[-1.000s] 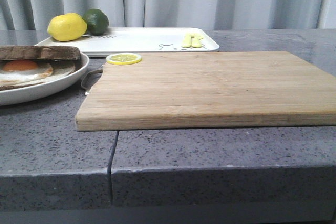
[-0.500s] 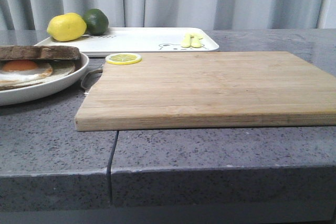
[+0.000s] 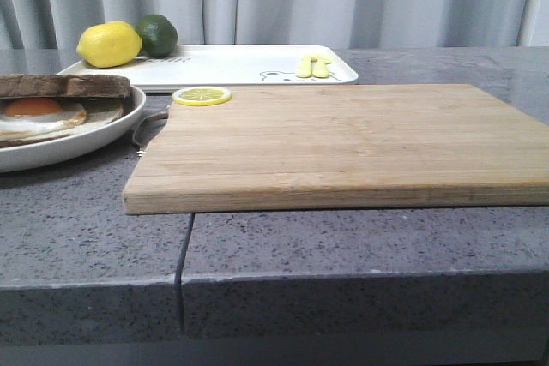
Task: Place bread and move sandwich to tray
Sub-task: 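Move the left gripper to the white plate rim and grasp it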
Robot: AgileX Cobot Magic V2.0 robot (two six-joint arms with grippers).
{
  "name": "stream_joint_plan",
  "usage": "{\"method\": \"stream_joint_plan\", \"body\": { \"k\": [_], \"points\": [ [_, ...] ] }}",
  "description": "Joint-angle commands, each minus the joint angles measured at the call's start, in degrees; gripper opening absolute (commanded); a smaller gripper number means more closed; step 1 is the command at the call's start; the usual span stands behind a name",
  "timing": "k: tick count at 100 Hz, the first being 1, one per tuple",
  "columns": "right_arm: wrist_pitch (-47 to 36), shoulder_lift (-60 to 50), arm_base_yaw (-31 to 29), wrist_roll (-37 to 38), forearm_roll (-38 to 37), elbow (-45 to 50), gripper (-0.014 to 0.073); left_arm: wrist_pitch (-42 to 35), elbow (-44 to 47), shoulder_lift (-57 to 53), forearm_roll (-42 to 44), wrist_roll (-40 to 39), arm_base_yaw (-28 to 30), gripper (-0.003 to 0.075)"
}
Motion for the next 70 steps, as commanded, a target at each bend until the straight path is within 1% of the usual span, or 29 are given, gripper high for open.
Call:
{"method": "stream_joint_plan", "body": {
  "k": [1,18,49,70],
  "points": [
    [-4.73,0.47,-0.29,0.12,-0.54,-1.39,0.0469,-4.00,-1.87,2.11,-0.22,-0.51,1.05,0.0513],
    [-4.73,0.47,-0.29,0.12,-0.54,-1.39,0.0469,-6.11,-1.87,6.85,-0.49,-0.40,1.29,0.0513],
    [-4.73,0.47,-0.29,0.12,-0.54,-1.39,0.0469,-7.55,-1.87,14.97,-0.74,-0.40,1.29,0.0513],
    [-4.73,0.47,-0.29,0.12,-0.54,-1.39,0.0469,-9.01,-1.87,18.96,-3.21,-0.10,1.29,0.0513]
  ]
}}
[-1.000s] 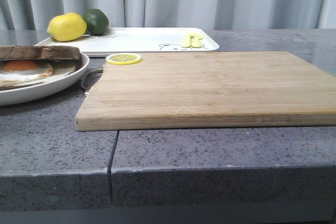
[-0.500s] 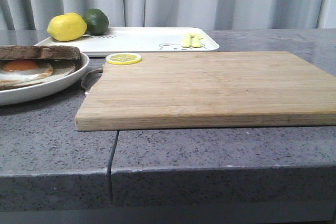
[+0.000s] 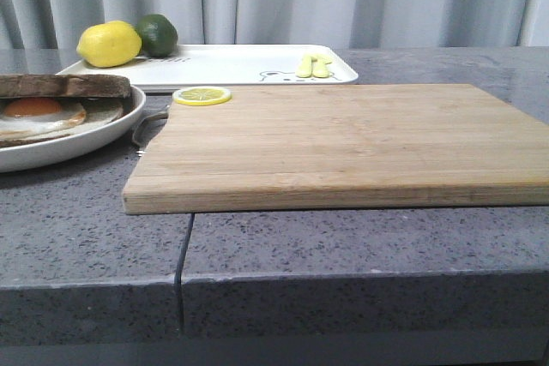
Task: Place bread and move sandwich to tray
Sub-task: 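Move the left gripper to the white plate rim and grasp it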
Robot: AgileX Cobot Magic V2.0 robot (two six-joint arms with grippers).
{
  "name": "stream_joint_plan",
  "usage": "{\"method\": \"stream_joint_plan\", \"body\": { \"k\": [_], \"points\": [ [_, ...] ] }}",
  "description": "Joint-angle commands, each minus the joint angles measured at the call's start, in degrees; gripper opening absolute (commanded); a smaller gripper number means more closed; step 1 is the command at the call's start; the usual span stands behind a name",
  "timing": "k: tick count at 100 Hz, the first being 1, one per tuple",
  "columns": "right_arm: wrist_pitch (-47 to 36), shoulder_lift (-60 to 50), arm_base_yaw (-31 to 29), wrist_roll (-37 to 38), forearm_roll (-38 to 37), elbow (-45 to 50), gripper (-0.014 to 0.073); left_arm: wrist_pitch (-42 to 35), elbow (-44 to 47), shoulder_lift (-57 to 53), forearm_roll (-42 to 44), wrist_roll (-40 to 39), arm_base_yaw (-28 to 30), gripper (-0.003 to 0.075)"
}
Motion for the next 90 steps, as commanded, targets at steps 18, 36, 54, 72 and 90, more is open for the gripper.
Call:
{"method": "stream_joint_plan", "body": {
  "k": [18,36,54,72,90],
  "points": [
    [-4.73,0.47,-0.29,0.12,-0.54,-1.39,0.0469,-4.05,-1.87,2.02,-2.55,-0.06,0.08,0.0513],
    [-4.73,0.47,-0.29,0.12,-0.54,-1.39,0.0469,-4.12,-1.87,3.47,-2.89,-0.06,0.08,0.0513],
    [-4.73,0.47,-0.29,0.12,-0.54,-1.39,0.0469,-4.37,-1.87,3.94,-2.89,-0.06,0.08,0.0513],
    [-4.73,0.47,-0.29,0.12,-0.54,-1.39,0.0469,-4.41,-1.87,4.04,-2.89,-0.06,0.08,0.0512],
    [-4.73,0.47,-0.29,0.12,-0.54,-1.39,0.0469,-4.41,-1.87,4.04,-2.89,-0.06,0.08,0.0513]
  ]
}}
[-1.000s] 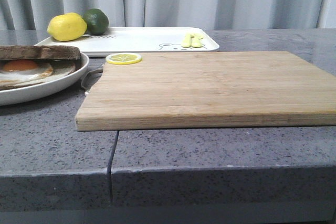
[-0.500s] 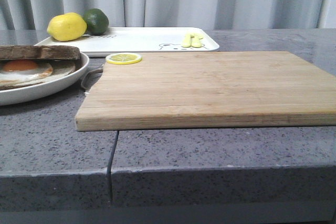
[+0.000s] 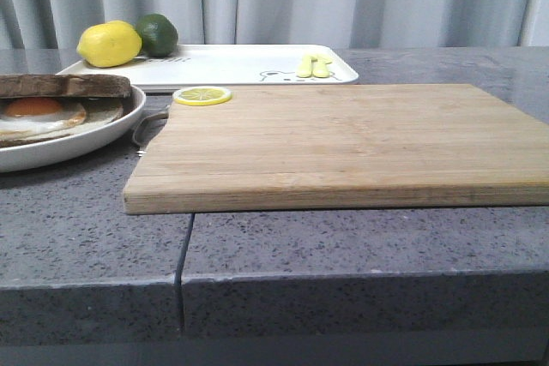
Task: Place bread and move sandwich to tray
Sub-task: 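Move the left gripper to the white plate rim and grasp it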
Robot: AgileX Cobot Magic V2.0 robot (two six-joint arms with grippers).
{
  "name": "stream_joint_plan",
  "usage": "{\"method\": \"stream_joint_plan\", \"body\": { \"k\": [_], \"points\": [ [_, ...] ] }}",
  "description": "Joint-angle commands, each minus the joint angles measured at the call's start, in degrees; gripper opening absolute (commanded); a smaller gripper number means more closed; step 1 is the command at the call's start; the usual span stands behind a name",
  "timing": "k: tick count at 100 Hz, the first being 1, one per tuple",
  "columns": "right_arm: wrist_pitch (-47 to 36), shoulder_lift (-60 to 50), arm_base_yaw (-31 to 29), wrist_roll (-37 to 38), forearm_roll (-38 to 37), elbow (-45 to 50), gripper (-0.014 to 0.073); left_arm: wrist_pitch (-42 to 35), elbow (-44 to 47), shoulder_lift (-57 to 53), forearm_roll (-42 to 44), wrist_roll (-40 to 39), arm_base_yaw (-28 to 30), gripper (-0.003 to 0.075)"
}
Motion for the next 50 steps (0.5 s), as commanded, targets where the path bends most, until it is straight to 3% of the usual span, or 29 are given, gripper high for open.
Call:
{"method": "stream_joint_plan", "body": {
  "k": [1,50],
  "points": [
    [-4.73,0.47,-0.29,0.12,-0.54,-1.39,0.0469,-2.29,-1.87,-1.29,-0.86,-0.06,0.08,0.0512],
    [-4.72,0.47,-0.29,0.12,-0.49,-1.39,0.0469,-2.58,-1.87,-1.29,-0.95,-0.06,0.08,0.0513]
  ]
}}
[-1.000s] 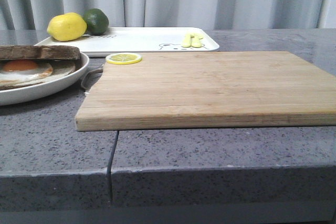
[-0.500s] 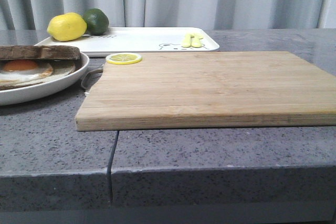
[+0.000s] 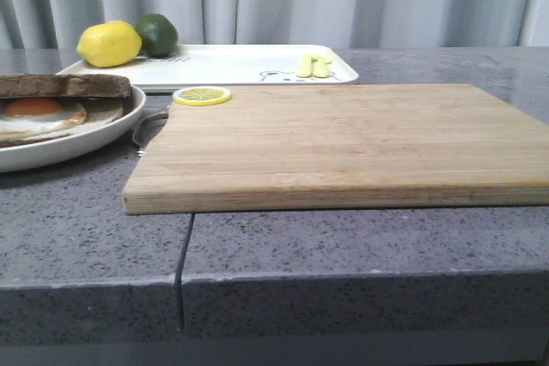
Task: Place bread and move sandwich to tray
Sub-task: 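Move the left gripper to the white plate rim and grasp it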
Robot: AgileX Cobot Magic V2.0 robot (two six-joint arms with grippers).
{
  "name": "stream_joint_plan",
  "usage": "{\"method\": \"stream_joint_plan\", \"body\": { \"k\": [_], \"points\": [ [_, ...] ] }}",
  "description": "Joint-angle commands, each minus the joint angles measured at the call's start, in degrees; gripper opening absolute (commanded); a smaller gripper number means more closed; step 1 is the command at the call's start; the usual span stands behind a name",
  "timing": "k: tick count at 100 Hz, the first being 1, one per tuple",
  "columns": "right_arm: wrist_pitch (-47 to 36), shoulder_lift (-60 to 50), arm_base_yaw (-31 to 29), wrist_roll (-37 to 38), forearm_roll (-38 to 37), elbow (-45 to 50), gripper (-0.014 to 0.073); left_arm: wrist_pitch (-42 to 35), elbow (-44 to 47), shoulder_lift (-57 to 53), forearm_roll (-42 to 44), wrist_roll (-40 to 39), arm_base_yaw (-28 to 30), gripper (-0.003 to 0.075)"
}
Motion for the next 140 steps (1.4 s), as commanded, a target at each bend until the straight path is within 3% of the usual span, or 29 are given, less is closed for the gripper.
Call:
{"method": "stream_joint_plan", "body": {
  "k": [1,22,55,76,140],
  "points": [
    [-4.72,0.47,-0.29,0.12,-0.49,-1.39,0.0469,-2.59,-1.87,-1.29,-0.84,-0.06,0.08,0.0513],
    [-4.72,0.47,-0.29,0.12,-0.49,-1.39,0.0469,-3.12,-1.87,-1.29,-0.84,-0.06,0.08,0.0503],
    [-4.72,0.47,-0.29,0.12,-0.49,-1.39,0.0469,-2.53,-1.87,-1.29,-1.52,-0.06,0.08,0.0252],
    [-4.72,0.47,-0.29,0.12,-0.49,-1.39,0.0469,-2.53,-1.87,-1.29,-3.09,-0.06,0.08,0.0155],
    [-4.72,0.47,-0.29,0.12,-0.49,-1.39,0.0469,-2.53,-1.87,-1.29,-4.91,-0.06,0.08,-0.0006]
  ]
}}
